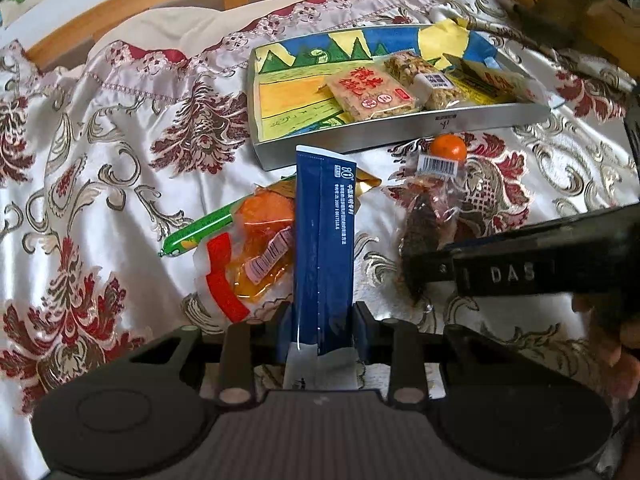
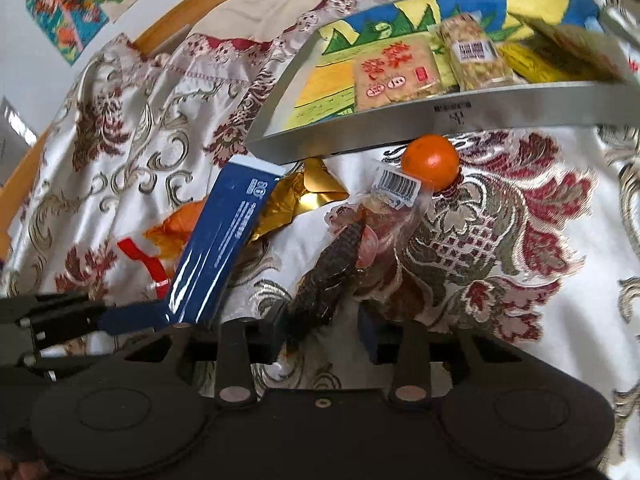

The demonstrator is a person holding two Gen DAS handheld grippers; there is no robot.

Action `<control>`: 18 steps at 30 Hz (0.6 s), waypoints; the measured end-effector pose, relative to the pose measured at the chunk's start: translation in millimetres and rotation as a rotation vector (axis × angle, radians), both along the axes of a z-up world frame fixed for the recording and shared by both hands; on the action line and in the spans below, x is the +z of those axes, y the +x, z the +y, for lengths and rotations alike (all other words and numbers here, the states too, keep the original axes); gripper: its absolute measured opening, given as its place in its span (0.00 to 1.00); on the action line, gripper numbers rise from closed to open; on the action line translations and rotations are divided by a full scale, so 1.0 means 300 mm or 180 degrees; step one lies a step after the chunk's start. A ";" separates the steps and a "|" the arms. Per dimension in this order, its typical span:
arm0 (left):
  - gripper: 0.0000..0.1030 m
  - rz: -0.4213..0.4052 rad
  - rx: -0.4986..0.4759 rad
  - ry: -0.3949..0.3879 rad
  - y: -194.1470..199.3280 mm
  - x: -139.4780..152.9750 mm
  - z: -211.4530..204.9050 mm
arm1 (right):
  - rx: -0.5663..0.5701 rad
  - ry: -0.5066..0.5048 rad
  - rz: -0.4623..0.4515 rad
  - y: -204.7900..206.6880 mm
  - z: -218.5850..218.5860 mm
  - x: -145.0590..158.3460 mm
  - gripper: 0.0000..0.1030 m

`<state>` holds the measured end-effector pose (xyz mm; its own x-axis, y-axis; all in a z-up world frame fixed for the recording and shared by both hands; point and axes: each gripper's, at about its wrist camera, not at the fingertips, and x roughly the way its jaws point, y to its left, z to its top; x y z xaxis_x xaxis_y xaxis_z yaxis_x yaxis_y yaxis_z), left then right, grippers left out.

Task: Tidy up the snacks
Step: 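Lift the blue pack with the left tool toward the tray while the right tool carries the fish snack there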

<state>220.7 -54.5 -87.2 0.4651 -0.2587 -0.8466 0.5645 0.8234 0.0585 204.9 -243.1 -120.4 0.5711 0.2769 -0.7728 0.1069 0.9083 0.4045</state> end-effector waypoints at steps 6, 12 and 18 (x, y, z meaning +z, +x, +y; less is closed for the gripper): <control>0.34 0.0014 0.0018 0.0003 0.005 -0.004 0.000 | -0.0106 0.0185 -0.0148 0.023 -0.019 -0.022 0.50; 0.32 0.0023 0.0031 -0.0047 0.007 0.000 0.003 | -0.0133 0.0102 -0.0201 0.020 -0.013 -0.014 0.27; 0.30 0.0070 0.0018 -0.0147 -0.002 0.009 0.005 | -0.0091 0.0075 -0.0341 -0.013 0.002 0.038 0.19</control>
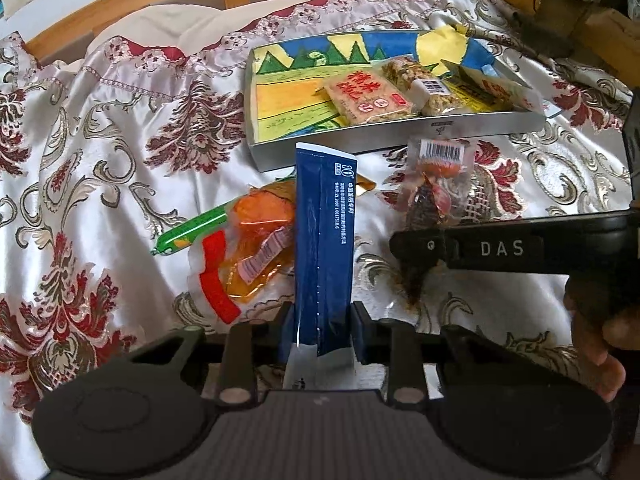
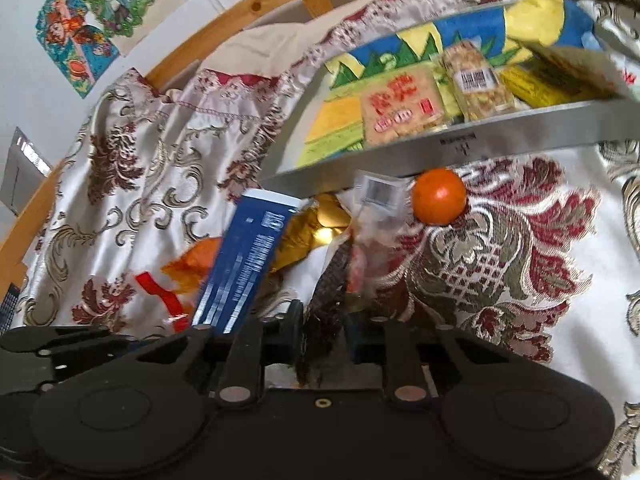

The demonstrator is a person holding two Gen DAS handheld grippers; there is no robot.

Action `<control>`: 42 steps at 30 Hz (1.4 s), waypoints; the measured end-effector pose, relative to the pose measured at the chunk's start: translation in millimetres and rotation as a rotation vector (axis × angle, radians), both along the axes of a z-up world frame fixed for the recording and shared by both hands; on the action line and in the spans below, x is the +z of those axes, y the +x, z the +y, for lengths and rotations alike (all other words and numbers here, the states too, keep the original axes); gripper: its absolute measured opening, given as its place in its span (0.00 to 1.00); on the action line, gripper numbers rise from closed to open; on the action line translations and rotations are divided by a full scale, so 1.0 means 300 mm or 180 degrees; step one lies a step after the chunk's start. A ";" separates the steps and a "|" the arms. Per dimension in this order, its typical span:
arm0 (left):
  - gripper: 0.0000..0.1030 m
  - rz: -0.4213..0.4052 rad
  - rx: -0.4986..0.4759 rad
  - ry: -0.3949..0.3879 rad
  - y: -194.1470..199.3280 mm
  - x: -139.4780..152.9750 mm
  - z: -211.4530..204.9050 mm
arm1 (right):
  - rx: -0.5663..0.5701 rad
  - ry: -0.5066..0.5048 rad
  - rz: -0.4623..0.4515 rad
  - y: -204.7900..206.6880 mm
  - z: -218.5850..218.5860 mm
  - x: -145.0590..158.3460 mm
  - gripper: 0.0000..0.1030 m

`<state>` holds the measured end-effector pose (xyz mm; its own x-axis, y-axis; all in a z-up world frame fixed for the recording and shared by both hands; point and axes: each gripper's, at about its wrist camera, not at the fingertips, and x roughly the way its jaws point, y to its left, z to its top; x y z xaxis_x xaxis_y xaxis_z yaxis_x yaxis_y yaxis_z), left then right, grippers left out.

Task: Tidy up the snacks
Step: 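Lift the blue pack with the left tool toward the tray while the right tool carries the fish snack there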

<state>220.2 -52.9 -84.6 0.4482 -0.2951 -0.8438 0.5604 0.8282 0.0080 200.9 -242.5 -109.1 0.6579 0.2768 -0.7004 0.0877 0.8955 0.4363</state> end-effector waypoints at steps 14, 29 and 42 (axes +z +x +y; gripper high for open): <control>0.30 -0.0310 0.0061 -0.0375 -0.052 0.090 0.004 | 0.0078 -0.0494 -0.0487 -0.089 0.031 0.145 0.15; 0.30 -0.0660 0.0346 -0.0641 -0.009 0.214 0.013 | -0.0159 -0.0471 -0.0927 -0.048 -0.066 0.247 0.15; 0.30 -0.0867 0.0494 -0.0965 0.385 0.242 -0.228 | -0.0469 -0.0324 -0.1050 0.199 -0.274 0.222 0.15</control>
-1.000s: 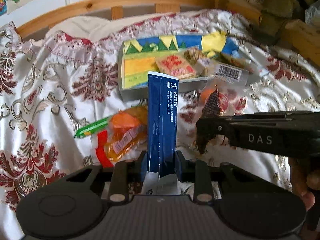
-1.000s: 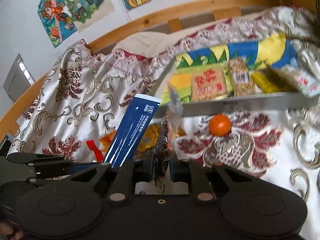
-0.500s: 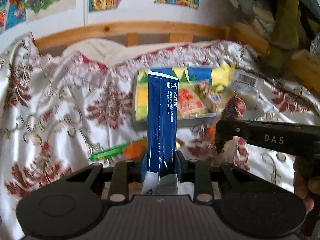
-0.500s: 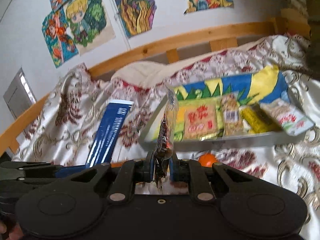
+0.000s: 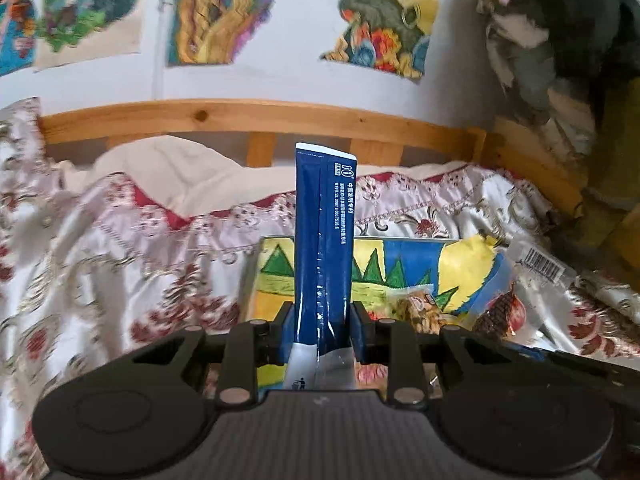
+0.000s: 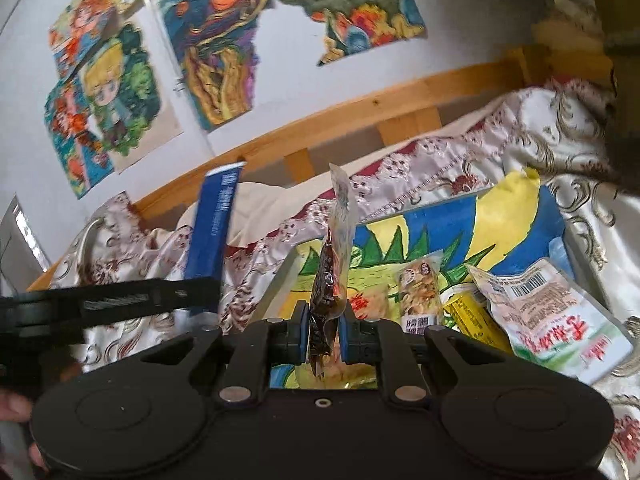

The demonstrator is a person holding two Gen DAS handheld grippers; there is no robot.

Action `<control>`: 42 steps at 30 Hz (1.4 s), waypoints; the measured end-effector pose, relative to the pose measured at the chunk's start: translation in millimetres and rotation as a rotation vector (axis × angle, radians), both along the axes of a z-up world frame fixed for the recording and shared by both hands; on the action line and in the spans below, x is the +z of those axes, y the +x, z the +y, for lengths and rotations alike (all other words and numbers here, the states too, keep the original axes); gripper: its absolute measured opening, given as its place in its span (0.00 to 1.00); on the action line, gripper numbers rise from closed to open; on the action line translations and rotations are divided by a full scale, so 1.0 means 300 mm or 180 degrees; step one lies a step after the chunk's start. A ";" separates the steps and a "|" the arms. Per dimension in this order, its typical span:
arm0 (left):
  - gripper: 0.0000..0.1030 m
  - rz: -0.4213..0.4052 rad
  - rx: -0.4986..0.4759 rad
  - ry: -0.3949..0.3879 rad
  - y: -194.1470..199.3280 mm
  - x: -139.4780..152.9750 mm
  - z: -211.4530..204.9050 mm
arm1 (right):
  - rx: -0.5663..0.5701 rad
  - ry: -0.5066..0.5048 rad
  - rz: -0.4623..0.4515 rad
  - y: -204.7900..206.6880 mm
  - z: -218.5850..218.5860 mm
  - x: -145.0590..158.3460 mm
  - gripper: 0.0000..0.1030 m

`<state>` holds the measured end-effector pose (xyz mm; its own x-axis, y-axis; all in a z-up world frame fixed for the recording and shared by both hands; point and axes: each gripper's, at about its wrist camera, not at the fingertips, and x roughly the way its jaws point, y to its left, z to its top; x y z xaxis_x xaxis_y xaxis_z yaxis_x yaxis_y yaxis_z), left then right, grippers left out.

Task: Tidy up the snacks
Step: 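Lift the blue pack with the left tool toward the tray while the right tool carries the fish snack there, then lower both snacks into the tray and open both tools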

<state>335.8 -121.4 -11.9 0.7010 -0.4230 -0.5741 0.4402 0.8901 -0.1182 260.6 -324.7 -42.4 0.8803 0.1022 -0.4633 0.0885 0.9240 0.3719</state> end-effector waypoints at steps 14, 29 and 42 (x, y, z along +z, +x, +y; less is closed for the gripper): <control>0.30 0.0452 0.0157 0.0477 0.196 -0.234 -0.120 | -0.0076 0.0130 0.0307 0.170 -0.060 -0.103 0.14; 0.43 0.0574 0.0262 0.0636 0.183 -0.250 -0.145 | -0.0141 -0.0027 0.0280 0.147 -0.066 -0.082 0.23; 0.95 0.0119 0.0609 0.0569 0.040 -0.048 -0.022 | -0.0084 -0.0369 -0.0111 -0.003 -0.037 0.091 0.73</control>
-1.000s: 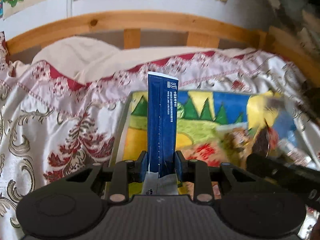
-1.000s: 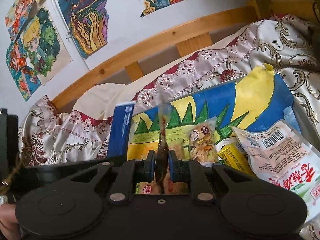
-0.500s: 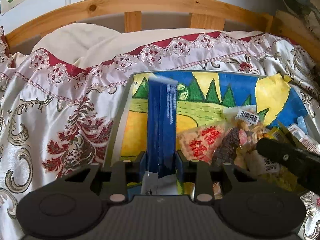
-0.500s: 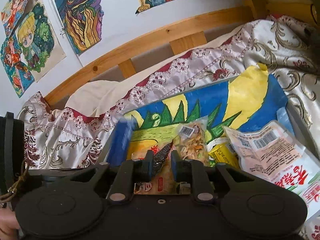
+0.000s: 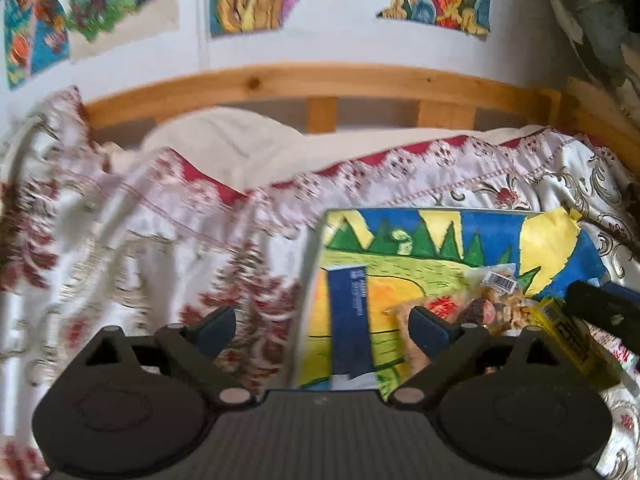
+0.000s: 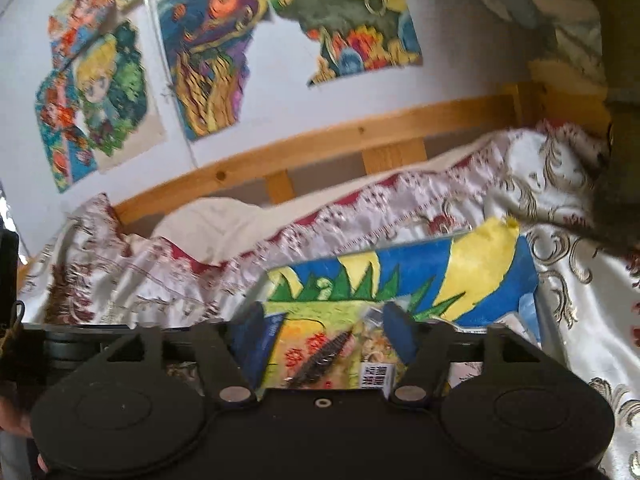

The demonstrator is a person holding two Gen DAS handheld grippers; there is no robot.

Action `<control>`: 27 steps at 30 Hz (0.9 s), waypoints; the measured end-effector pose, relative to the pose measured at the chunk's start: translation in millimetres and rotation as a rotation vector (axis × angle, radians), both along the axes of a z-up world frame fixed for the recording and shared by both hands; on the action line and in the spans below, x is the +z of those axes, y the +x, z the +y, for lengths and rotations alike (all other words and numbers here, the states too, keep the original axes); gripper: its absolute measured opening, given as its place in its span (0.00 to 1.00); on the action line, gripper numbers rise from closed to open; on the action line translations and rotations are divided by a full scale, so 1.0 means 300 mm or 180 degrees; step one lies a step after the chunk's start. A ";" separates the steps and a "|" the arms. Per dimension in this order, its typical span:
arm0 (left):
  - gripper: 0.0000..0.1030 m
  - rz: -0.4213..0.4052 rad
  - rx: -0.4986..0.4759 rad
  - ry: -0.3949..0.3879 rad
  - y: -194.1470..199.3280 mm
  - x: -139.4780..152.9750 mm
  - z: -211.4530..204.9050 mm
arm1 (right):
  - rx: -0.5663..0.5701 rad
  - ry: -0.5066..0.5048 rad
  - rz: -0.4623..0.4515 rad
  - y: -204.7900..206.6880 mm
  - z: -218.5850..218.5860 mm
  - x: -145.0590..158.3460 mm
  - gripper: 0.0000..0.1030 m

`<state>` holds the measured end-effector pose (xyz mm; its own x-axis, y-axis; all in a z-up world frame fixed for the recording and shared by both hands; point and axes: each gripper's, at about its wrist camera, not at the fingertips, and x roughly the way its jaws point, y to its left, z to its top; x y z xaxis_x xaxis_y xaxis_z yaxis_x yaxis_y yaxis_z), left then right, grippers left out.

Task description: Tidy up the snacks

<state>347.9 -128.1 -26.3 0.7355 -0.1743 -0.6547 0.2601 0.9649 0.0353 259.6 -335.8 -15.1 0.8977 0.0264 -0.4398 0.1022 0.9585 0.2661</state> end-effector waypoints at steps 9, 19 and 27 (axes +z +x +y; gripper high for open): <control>0.99 -0.0283 0.0066 -0.0045 -0.212 0.092 0.115 | 0.0135 -0.0316 -0.0389 -0.202 0.105 0.117 0.98; 0.99 -0.0445 0.0162 -0.0320 -0.464 0.154 0.257 | 0.0145 -0.0518 -0.0744 -0.467 0.197 0.177 0.99; 1.00 -0.0556 0.0318 -0.0555 -0.639 0.186 0.373 | 0.0076 -0.0670 -0.0778 -0.630 0.242 0.165 0.99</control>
<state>156.4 -16.2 29.4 0.8539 -0.1940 -0.4828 0.1676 0.9810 -0.0978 70.7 -263.1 34.3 0.9777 -0.0199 -0.2092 0.0365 0.9965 0.0756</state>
